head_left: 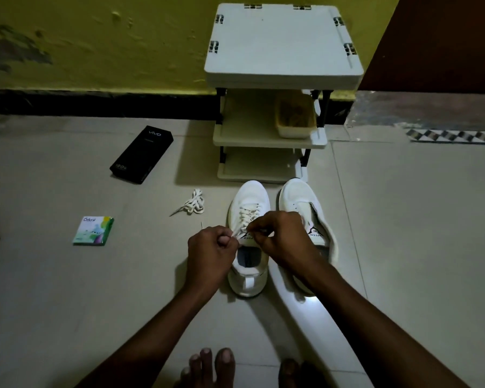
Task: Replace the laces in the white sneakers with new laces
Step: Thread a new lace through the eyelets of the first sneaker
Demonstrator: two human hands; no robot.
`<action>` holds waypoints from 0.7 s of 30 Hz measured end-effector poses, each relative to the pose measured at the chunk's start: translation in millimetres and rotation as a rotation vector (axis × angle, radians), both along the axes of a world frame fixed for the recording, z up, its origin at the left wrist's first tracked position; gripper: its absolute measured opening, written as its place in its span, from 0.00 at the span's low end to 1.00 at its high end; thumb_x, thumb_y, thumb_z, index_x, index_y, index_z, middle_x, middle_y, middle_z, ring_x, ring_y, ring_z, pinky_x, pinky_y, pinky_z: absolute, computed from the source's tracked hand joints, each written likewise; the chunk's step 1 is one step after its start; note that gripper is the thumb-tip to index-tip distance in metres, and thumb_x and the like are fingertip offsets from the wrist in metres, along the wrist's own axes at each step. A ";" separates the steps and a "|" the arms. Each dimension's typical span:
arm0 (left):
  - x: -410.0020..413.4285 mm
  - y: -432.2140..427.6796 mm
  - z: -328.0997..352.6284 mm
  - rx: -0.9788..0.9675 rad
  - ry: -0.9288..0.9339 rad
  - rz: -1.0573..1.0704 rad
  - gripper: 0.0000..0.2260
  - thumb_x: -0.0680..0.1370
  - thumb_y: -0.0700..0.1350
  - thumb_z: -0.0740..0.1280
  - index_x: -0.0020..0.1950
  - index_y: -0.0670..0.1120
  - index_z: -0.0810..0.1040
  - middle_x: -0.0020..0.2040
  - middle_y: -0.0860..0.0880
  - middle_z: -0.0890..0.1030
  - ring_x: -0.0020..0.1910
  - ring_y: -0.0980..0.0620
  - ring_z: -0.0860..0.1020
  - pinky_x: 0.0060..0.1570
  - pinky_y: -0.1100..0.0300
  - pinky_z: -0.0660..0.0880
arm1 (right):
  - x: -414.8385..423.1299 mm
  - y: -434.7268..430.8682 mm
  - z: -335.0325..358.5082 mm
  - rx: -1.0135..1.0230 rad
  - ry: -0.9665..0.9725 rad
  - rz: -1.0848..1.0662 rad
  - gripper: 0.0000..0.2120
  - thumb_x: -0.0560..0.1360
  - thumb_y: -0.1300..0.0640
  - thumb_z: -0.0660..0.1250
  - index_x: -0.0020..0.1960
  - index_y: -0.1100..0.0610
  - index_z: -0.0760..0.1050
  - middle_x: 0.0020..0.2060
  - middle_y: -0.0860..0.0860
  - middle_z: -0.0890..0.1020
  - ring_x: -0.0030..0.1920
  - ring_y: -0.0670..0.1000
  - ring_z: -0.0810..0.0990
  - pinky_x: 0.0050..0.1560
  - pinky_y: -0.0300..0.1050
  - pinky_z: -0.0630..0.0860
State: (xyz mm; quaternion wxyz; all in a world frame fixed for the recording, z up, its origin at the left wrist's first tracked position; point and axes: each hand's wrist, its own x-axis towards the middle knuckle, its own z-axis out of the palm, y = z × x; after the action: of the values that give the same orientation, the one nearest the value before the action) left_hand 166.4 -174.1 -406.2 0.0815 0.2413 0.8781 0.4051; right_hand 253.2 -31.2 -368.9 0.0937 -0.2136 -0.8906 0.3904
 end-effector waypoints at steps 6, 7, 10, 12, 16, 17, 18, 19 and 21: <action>-3.2 0.8 -2.0 0.042 -0.102 -0.023 0.07 0.73 0.37 0.71 0.35 0.43 0.80 0.24 0.57 0.71 0.27 0.61 0.71 0.33 0.70 0.66 | -12.7 -9.9 -17.9 0.232 -0.108 0.044 0.10 0.65 0.54 0.63 0.35 0.57 0.81 0.30 0.56 0.79 0.35 0.61 0.78 0.36 0.53 0.76; -2.8 1.0 -2.1 0.038 -0.097 -0.029 0.08 0.74 0.37 0.71 0.35 0.43 0.79 0.24 0.56 0.71 0.27 0.60 0.71 0.34 0.70 0.66 | -14.5 -11.6 -19.6 0.259 -0.118 0.051 0.07 0.64 0.55 0.64 0.33 0.56 0.80 0.29 0.54 0.76 0.35 0.61 0.77 0.34 0.52 0.75; -3.5 1.0 -2.6 0.025 -0.083 -0.031 0.05 0.74 0.36 0.69 0.39 0.41 0.83 0.29 0.51 0.76 0.30 0.61 0.72 0.35 0.74 0.65 | -18.5 -15.4 -22.9 0.298 -0.140 0.096 0.05 0.60 0.55 0.66 0.31 0.55 0.79 0.27 0.45 0.63 0.36 0.55 0.67 0.33 0.51 0.72; -4.5 0.5 -4.8 0.016 -0.064 -0.022 0.06 0.73 0.36 0.68 0.41 0.42 0.85 0.32 0.52 0.78 0.33 0.58 0.76 0.37 0.75 0.66 | -20.3 -15.8 -27.3 0.315 -0.140 0.123 0.04 0.59 0.56 0.66 0.31 0.55 0.79 0.28 0.44 0.60 0.37 0.52 0.63 0.33 0.51 0.72; -2.4 0.8 -7.2 0.035 -0.047 0.018 0.08 0.73 0.36 0.68 0.44 0.44 0.87 0.40 0.51 0.86 0.38 0.54 0.82 0.42 0.66 0.75 | -20.5 -19.1 -29.1 0.366 -0.117 0.090 0.04 0.58 0.60 0.72 0.27 0.55 0.78 0.25 0.52 0.71 0.31 0.55 0.68 0.31 0.43 0.64; -1.2 1.0 -6.7 0.045 -0.037 0.029 0.07 0.73 0.36 0.69 0.44 0.44 0.87 0.40 0.51 0.86 0.38 0.56 0.82 0.43 0.66 0.76 | -21.0 -20.0 -27.5 0.380 -0.128 0.079 0.05 0.57 0.60 0.74 0.27 0.54 0.78 0.25 0.53 0.72 0.30 0.57 0.71 0.32 0.41 0.61; 0.0 1.0 -6.5 0.054 -0.025 0.038 0.07 0.73 0.36 0.69 0.44 0.44 0.86 0.40 0.51 0.86 0.37 0.59 0.81 0.42 0.69 0.75 | -21.3 -20.7 -25.0 0.396 -0.130 0.079 0.06 0.56 0.60 0.75 0.26 0.54 0.78 0.24 0.53 0.73 0.29 0.57 0.72 0.33 0.40 0.59; 1.4 1.6 -6.2 0.063 -0.017 0.046 0.07 0.73 0.36 0.69 0.44 0.43 0.86 0.39 0.52 0.85 0.36 0.62 0.80 0.40 0.74 0.72 | -21.5 -20.9 -23.6 0.420 -0.125 0.077 0.07 0.54 0.60 0.76 0.25 0.53 0.78 0.23 0.53 0.73 0.28 0.57 0.73 0.35 0.39 0.58; 2.9 1.7 -5.9 0.079 -0.016 0.052 0.07 0.73 0.34 0.69 0.44 0.42 0.86 0.38 0.51 0.84 0.36 0.68 0.79 0.38 0.79 0.68 | -21.6 -21.3 -24.4 0.433 -0.105 0.071 0.07 0.54 0.60 0.77 0.26 0.53 0.79 0.24 0.53 0.75 0.28 0.57 0.73 0.35 0.39 0.57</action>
State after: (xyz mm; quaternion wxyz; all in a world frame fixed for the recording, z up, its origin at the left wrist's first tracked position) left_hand 169.3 -172.3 -412.1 0.0686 0.2181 0.8668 0.4432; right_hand 231.6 -52.5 -393.3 0.0768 -0.1770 -0.9642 0.1817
